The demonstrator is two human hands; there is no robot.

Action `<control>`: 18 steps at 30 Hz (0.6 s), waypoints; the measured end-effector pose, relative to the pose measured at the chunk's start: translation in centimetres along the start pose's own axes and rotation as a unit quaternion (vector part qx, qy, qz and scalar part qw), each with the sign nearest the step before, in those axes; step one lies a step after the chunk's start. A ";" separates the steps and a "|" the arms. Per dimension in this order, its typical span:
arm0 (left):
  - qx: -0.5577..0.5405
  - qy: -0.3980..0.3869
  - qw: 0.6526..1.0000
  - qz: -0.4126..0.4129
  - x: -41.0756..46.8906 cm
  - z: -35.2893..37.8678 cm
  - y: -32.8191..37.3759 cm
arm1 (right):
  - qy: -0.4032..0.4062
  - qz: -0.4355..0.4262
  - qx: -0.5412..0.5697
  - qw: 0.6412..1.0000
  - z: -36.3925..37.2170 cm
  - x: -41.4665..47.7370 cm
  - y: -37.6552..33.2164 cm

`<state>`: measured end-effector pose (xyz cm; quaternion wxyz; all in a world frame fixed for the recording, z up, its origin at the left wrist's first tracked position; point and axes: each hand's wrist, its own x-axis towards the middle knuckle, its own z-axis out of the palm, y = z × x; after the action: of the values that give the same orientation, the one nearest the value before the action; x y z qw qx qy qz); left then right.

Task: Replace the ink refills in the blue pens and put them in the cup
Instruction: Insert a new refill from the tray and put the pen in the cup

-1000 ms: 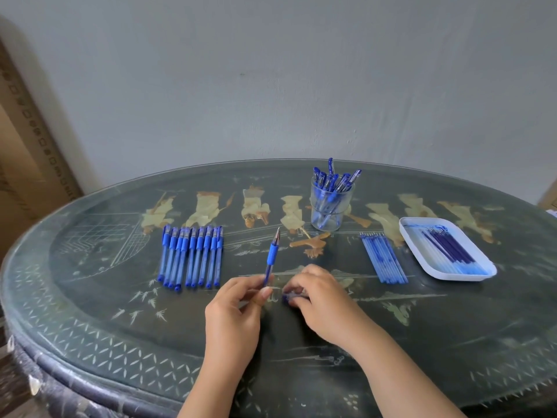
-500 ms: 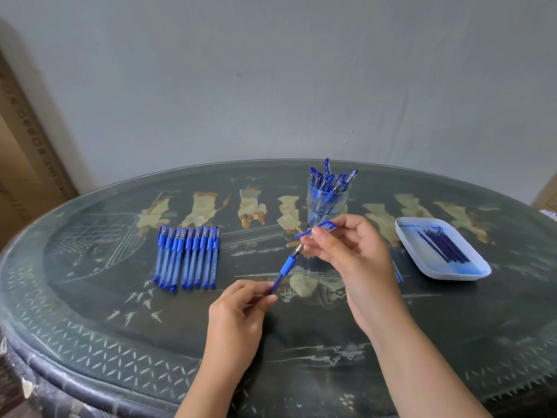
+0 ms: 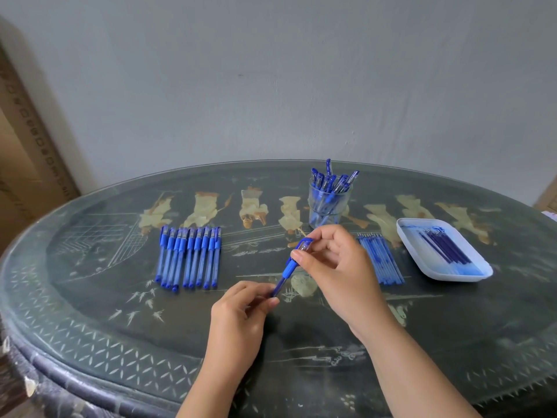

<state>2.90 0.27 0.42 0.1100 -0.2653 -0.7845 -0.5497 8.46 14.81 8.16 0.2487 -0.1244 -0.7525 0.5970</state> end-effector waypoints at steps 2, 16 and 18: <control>0.001 -0.001 1.000 -0.001 0.0 0.0 0.0 | 0.006 -0.006 -0.016 1.000 0.1 0.0 0.1; 0.004 -0.010 1.000 -0.007 -0.1 -0.2 -0.1 | 0.005 -0.019 -0.075 0.997 0.0 -0.1 0.3; 0.005 -0.011 1.000 -0.007 -0.1 -0.2 -0.2 | 0.004 -0.018 -0.076 0.997 0.0 -0.1 0.2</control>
<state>2.85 0.06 0.31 0.0989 -0.2648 -0.7902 -0.5437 8.58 14.82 7.93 0.2524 -0.1323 -0.7968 0.5328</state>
